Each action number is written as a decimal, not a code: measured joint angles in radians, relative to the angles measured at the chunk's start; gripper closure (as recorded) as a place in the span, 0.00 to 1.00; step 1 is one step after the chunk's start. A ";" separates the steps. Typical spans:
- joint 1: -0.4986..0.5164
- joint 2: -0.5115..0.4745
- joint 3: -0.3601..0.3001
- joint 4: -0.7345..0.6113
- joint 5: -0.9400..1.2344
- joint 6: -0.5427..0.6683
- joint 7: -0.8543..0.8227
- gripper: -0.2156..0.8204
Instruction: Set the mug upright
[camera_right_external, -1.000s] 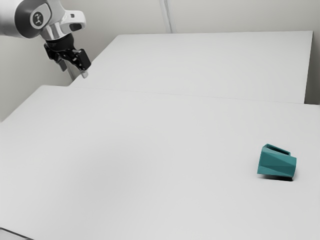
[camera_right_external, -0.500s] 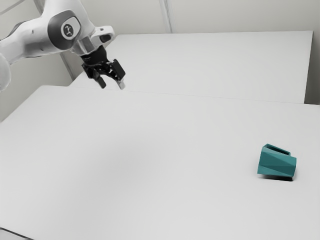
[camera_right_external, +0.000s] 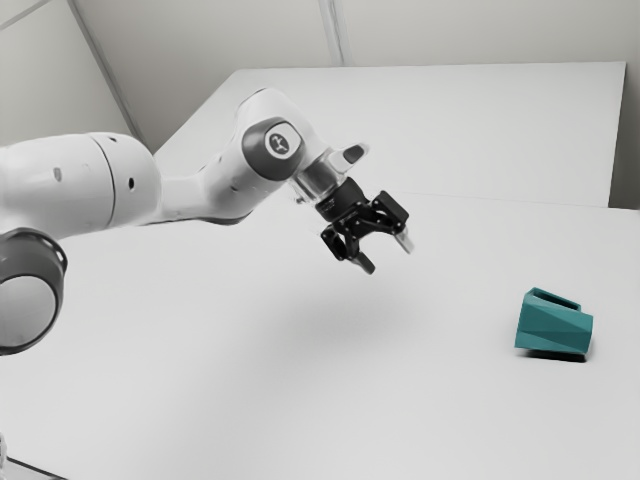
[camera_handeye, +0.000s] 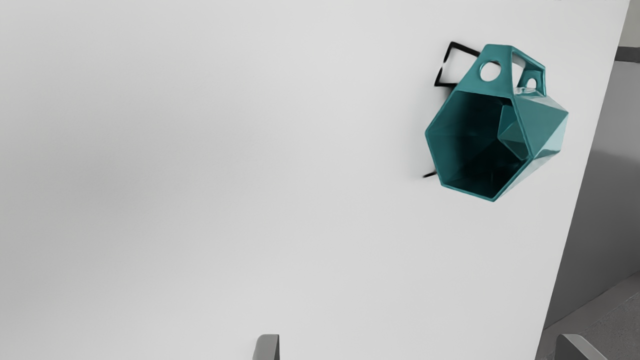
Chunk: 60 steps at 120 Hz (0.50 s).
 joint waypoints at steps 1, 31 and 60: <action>-0.003 0.005 -0.001 0.001 -0.004 0.005 -0.002 0.21; -0.060 0.180 -0.025 0.107 -0.110 0.120 -0.056 0.21; -0.110 0.286 -0.032 0.185 -0.230 0.166 -0.088 0.21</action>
